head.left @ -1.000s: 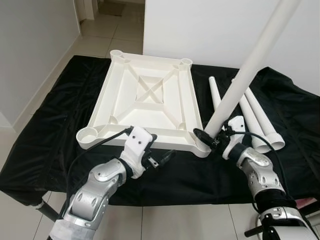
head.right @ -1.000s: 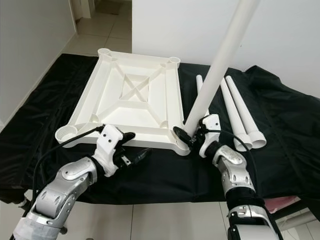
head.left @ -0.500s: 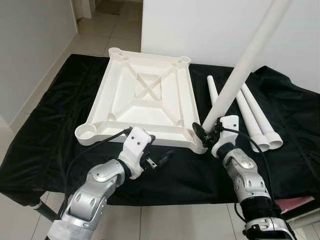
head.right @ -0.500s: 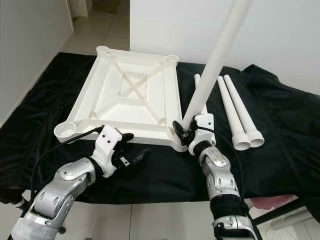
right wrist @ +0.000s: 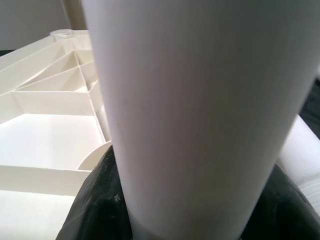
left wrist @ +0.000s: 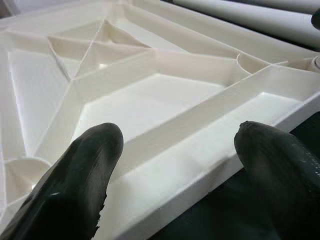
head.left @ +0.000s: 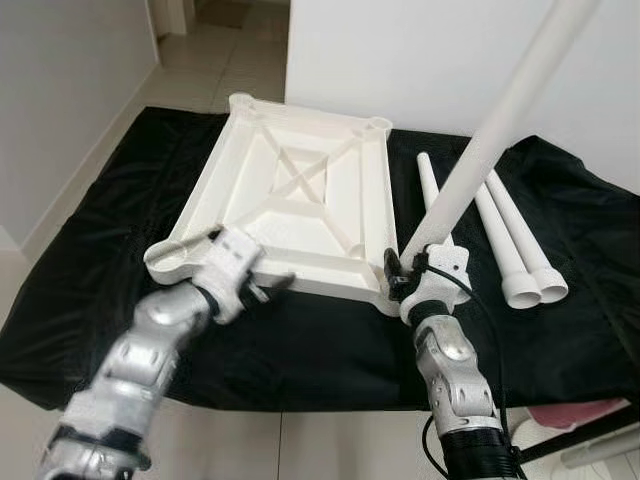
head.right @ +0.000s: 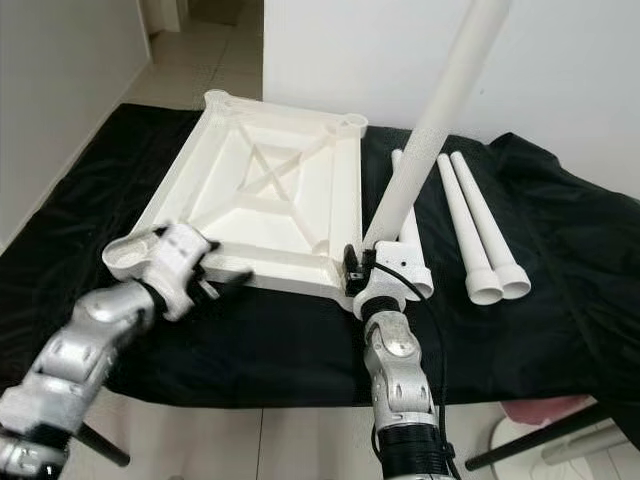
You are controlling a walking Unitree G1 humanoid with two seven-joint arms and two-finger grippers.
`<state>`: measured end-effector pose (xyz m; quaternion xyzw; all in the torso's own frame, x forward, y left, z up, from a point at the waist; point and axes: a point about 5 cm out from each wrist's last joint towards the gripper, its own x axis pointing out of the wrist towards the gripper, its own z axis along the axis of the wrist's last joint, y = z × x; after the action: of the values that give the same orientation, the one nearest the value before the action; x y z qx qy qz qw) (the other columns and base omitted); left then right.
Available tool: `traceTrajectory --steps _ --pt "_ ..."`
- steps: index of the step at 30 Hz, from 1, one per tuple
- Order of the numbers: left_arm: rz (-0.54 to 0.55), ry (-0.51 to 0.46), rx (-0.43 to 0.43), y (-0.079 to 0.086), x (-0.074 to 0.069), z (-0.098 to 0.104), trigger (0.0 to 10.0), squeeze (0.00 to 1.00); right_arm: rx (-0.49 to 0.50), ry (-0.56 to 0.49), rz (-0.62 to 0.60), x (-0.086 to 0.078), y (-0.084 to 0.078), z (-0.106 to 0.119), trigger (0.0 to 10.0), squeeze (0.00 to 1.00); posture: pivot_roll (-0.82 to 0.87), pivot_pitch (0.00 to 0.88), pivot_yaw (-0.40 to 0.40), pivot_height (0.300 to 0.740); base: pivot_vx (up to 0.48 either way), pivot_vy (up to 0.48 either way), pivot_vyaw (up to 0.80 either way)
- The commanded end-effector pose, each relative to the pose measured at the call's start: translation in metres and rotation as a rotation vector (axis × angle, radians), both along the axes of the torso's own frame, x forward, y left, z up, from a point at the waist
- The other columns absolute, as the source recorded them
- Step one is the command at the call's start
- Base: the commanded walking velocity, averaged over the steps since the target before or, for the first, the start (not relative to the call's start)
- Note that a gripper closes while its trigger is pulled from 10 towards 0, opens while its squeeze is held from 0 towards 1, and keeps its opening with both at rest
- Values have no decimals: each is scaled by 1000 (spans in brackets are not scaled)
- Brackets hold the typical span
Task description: Building children table
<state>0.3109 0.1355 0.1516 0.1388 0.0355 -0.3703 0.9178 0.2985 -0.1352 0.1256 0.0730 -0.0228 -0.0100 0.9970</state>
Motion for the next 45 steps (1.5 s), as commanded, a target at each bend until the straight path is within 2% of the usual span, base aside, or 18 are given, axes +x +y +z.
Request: traceTrajectory --steps 1,7,10,11,12,13,14,17,19,24,28,30,32,41,43,45 --pt "-61 -1 17 -11 3 -1 10000 0 96 48 -20 -8 -1 -12 10000 1000 33 0 -75 740 0 0 0" --pt "-90 -11 31 -15 7 2 10000 0 97 21 -9 -9 -1 -6 10000 1000 31 0 -73 740 0 0 0" --pt "-128 -13 49 -18 8 2 10000 0 85 23 -34 -11 -2 -3 10000 1000 29 0 -73 740 0 0 0" --pt "-173 -22 52 -22 7 3 10000 0 82 20 -32 -11 -3 -2 10000 1000 31 5 -74 740 0 0 0" --pt "-242 -16 53 -29 5 3 10000 0 67 20 -27 -11 -4 -1 10000 0 31 7 -73 740 0 0 0" --pt "-304 -7 61 -34 2 1 10000 0 62 22 -20 -11 -5 0 10000 0 29 9 -72 740 0 0 0" --pt "-304 -7 61 -34 2 1 10000 0 62 22 -20 -11 -5 0 10000 0 29 9 -72 740 0 0 0" --pt "-411 25 90 -42 -3 -5 10000 0 46 32 -15 -9 -11 -1 10000 0 26 15 -67 740 0 0 0" --pt "-427 42 100 -43 -3 -8 10000 0 39 32 -15 -8 -13 -1 10000 0 24 15 -65 740 0 0 0" --pt "-458 60 192 -44 -1 -21 10000 0 25 34 -12 -7 -19 -2 10000 0 15 19 -56 740 0 0 0" --pt "-473 64 211 -46 -1 -25 10000 0 29 26 -14 -7 -21 0 10000 0 11 19 -51 740 0 0 0" --pt "-465 65 216 -47 0 -26 10000 0 31 21 -14 -7 -21 1 10000 0 7 20 -47 740 0 0 0" --pt "-414 53 204 -49 9 -24 10000 0 30 10 -11 -6 -22 4 10000 0 1 19 -40 740 0 0 0" --pt "-338 30 186 -48 29 -15 10000 0 35 -13 7 -6 -22 7 10000 0 -2 19 -33 740 0 0 0" --pt "-281 -1 182 -49 36 -10 10000 0 29 -6 13 -6 -22 5 10000 0 5 23 -32 740 0 0 0" --pt "-267 -2 178 -49 37 -10 10000 0 30 -1 12 -7 -22 4 10000 0 6 23 -32 740 0 0 0"
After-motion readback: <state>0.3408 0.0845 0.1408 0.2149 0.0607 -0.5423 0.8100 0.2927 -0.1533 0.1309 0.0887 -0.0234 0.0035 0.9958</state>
